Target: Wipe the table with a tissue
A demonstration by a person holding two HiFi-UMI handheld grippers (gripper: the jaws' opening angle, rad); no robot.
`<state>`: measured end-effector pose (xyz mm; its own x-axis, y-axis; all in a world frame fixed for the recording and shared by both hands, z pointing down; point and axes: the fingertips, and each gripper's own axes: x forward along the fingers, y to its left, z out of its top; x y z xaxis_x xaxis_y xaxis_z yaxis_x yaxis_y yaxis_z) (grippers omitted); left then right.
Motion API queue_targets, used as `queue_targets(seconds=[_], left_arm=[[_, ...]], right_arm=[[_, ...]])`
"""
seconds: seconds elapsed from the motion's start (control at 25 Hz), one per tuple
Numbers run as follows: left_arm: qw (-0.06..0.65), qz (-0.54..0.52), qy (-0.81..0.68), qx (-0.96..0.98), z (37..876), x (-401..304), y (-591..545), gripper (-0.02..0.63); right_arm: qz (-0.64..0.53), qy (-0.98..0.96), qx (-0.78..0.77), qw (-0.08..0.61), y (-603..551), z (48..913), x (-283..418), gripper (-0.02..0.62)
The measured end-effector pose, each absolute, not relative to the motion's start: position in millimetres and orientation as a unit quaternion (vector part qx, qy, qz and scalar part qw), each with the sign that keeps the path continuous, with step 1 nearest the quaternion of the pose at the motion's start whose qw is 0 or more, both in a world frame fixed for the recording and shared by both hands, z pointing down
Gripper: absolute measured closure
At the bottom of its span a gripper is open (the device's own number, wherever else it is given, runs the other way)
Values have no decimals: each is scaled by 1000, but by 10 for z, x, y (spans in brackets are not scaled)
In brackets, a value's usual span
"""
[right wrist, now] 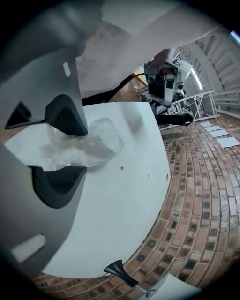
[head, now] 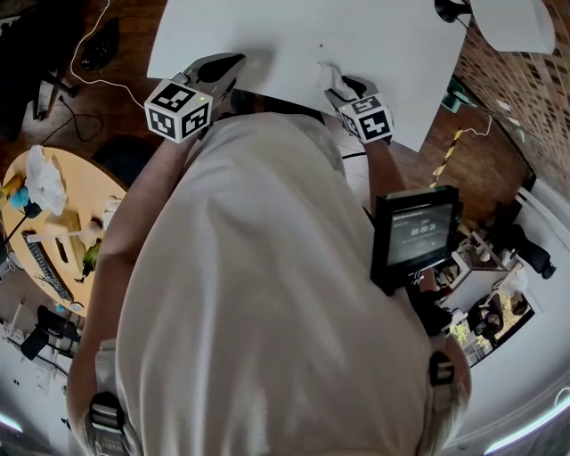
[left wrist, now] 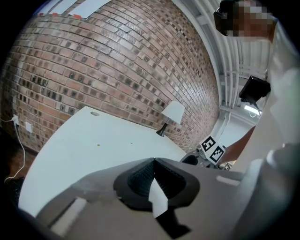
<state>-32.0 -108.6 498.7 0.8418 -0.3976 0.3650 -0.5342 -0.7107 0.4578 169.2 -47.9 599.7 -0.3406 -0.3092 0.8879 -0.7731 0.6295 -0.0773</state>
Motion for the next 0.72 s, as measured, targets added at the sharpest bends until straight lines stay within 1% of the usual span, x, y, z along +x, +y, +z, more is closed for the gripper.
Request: queue_targets(seconds=[0.12, 0.24, 0.32, 0.52, 0.72], left_arm=[[283, 119, -256, 917, 4970, -326, -1085, 600], [286, 118, -258, 915, 4982, -331, -1066, 600], [288, 117, -257, 915, 4992, -344, -1058, 600], [286, 121, -259, 915, 5004, -406, -1093, 600], [282, 121, -254, 917, 4953, -341, -1077, 601]], right_arm=[[262, -769, 343, 472, -440, 6094, 1701, 394], [254, -772, 335, 477, -407, 6071, 1667, 468], [257, -773, 345, 465, -424, 6020, 1683, 507], [273, -773, 390, 419, -643, 5888, 1817, 520], [284, -755, 430, 405, -855, 5785, 2155, 525]])
